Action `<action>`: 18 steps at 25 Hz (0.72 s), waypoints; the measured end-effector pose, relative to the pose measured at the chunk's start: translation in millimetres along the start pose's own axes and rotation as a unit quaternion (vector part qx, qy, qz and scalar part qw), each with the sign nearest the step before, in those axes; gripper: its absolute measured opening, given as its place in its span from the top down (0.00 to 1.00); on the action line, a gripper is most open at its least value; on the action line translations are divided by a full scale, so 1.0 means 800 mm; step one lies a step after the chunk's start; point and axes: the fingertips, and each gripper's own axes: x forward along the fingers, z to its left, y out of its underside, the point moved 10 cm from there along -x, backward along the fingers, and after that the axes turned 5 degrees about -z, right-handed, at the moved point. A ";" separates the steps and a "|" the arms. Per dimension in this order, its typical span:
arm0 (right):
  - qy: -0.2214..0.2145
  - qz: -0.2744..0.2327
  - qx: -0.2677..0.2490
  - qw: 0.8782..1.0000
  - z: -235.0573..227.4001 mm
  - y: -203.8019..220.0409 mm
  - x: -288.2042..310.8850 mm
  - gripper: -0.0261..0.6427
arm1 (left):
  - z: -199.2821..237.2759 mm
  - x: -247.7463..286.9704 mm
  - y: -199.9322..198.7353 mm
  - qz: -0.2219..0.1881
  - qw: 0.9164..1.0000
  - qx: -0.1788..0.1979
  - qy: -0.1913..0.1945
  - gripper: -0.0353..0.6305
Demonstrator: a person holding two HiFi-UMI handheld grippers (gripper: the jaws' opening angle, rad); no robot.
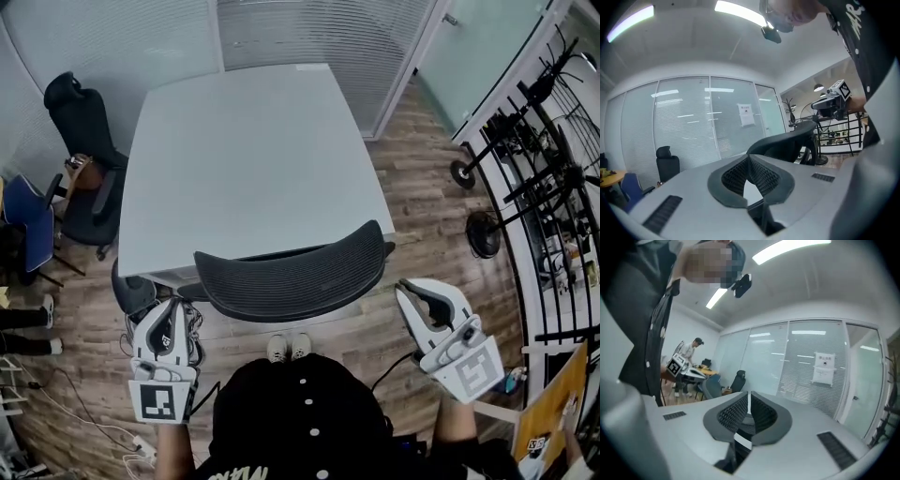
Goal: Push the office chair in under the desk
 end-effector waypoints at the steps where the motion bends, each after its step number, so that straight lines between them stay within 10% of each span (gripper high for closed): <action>1: 0.011 -0.009 0.009 1.000 -0.008 0.001 -0.006 0.90 | 0.000 -0.001 -0.003 -0.003 1.000 0.000 -0.003 0.91; 18: 0.251 -0.034 0.084 0.964 -0.045 0.078 -0.054 0.90 | 0.004 0.006 -0.022 -0.039 0.998 0.009 -0.046 0.91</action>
